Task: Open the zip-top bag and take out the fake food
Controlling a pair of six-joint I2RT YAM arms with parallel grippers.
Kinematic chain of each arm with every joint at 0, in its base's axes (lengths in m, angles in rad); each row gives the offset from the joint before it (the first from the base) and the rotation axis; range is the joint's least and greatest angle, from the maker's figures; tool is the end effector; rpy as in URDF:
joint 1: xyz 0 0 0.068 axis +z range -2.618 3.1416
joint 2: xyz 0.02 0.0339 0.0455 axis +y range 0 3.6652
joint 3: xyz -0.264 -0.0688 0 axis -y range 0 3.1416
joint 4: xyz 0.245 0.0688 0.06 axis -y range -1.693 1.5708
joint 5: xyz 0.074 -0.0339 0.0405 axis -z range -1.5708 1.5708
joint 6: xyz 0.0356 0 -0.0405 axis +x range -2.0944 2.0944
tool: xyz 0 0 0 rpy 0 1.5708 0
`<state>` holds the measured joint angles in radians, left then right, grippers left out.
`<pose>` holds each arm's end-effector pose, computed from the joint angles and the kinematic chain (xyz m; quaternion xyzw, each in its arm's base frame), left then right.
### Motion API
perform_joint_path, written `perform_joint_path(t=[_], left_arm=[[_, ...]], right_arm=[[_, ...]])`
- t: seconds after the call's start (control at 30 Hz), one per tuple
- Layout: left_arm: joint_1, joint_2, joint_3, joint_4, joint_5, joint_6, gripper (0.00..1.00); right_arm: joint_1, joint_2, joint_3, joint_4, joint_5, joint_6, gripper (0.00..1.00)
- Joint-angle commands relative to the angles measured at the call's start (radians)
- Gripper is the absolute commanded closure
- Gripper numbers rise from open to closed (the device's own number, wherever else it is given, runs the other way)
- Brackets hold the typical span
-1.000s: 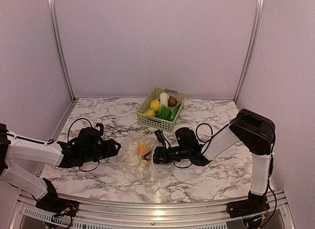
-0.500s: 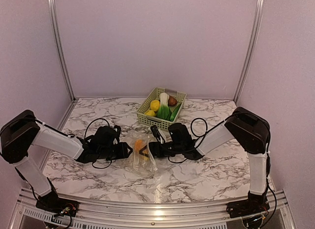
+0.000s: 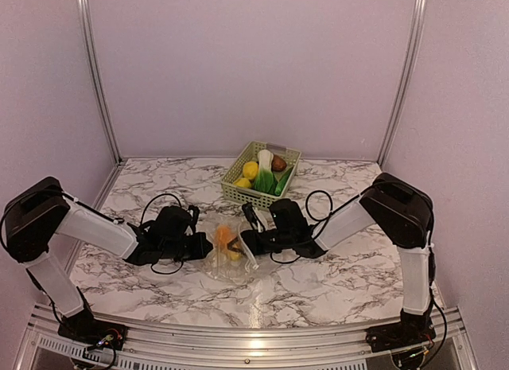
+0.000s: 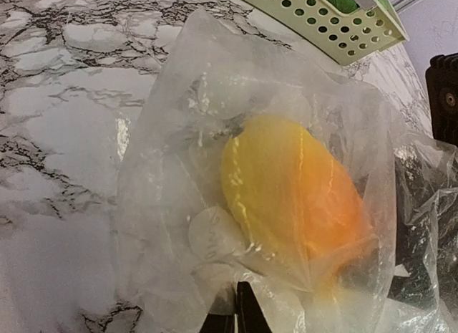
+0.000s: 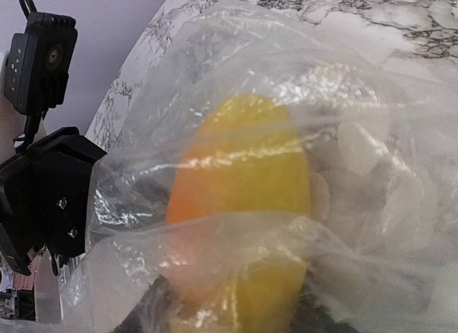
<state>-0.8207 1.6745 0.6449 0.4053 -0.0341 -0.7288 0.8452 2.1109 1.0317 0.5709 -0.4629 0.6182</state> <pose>0.2149 -0.2288 0.1330 0.0331 0.8894 -0.3079 0.3363 0.2647 0.3223 0.1007 -0.2105 0.8206 0.4766 0.2347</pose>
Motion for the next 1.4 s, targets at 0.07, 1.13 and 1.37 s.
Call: perform_joint_path(t=[0.07, 1.13, 1.37], left_arm=[[0.029, -0.094, -0.059, -0.032, -0.065, -0.044, 1.00], [0.129, -0.213, -0.126, -0.143, -0.123, -0.047, 1.00], [0.129, -0.213, -0.121, -0.137, -0.112, -0.043, 1.00]], right_arm=[[0.005, -0.144, -0.083, -0.086, -0.003, -0.037, 0.69], [-0.217, -0.636, -0.159, -0.462, 0.025, -0.294, 0.75], [-0.300, -0.365, 0.149, -0.458, 0.111, -0.324, 0.74]])
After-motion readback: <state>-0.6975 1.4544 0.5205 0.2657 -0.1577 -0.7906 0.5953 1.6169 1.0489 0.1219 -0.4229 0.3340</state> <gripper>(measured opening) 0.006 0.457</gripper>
